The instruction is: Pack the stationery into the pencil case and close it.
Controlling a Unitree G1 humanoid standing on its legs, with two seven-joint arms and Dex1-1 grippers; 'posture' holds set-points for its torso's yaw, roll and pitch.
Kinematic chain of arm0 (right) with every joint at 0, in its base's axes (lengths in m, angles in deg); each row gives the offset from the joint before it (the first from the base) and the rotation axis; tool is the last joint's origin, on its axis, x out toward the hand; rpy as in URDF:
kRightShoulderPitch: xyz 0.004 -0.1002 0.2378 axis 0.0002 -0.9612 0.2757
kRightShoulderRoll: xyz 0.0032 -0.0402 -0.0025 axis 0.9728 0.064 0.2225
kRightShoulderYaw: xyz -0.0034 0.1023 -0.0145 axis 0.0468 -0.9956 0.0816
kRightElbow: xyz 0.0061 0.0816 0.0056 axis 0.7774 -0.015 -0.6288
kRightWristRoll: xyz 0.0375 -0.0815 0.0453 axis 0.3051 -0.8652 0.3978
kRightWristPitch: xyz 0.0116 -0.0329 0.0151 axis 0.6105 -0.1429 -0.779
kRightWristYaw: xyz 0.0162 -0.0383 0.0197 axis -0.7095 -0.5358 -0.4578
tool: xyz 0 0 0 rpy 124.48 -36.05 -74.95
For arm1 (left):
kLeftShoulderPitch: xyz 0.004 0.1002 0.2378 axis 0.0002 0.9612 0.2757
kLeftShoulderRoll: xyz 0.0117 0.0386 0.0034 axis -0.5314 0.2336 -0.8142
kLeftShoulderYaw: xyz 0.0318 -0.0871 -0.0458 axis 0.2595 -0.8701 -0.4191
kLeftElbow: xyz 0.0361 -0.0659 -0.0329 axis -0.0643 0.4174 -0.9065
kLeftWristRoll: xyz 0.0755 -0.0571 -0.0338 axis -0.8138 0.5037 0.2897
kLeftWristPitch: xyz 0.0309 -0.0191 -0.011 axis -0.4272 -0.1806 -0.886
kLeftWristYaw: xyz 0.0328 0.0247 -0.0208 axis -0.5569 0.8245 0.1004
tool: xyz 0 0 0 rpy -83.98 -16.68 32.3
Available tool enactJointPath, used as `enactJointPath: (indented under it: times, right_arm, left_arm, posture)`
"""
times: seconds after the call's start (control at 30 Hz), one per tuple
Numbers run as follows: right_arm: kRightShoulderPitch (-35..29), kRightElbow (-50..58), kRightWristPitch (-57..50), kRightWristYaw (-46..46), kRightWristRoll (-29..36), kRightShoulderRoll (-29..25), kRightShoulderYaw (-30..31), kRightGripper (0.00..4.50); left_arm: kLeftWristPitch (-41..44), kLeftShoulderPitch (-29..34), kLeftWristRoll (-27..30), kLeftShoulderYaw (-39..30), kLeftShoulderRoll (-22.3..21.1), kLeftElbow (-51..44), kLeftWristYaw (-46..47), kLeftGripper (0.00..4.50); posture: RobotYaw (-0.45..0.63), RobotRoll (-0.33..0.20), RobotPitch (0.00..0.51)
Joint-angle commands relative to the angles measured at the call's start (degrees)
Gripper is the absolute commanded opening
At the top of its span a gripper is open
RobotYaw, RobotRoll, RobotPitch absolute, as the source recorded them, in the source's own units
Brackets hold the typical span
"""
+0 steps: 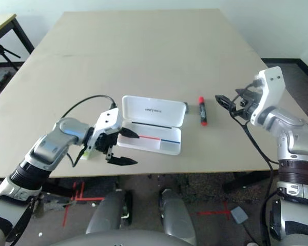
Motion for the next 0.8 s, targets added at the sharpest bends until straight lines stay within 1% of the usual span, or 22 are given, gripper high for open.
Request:
enactJointPath:
  times: [0.03,0.2,0.33,0.5,0.8]
  right_arm:
    - [3.7,-1.9,-9.6,-6.3,0.4,2.2,-0.7,4.50]
    - [6.8,-0.9,-19.0,-11.8,-0.5,4.3,0.4,4.50]
    - [7.8,-0.3,-23.9,-13.9,-0.5,5.3,0.8,4.50]
    - [8.3,-1.4,-26.5,-15.5,-1.4,6.1,1.7,4.50]
    - [8.3,-3.8,-26.1,-15.4,-2.9,7.4,4.2,4.50]
  left_arm:
    - [2.6,-0.7,2.4,-1.9,-1.4,-1.9,0.6,4.49]
    - [2.9,-1.6,3.3,-4.3,-3.5,-0.5,1.0,4.49]
    - [2.8,-2.4,3.9,-6.3,-5.3,0.7,0.6,4.49]
    - [0.7,-4.2,3.4,-8.8,-8.3,5.2,0.1,4.49]
    - [-1.4,-4.8,4.2,-10.8,-11.1,9.9,-1.6,4.49]
  posture:
    - [0.16,0.000,0.096]
    - [0.17,0.000,0.097]
    - [0.18,0.000,0.098]
    - [0.19,0.000,0.099]
    - [0.20,0.000,0.098]
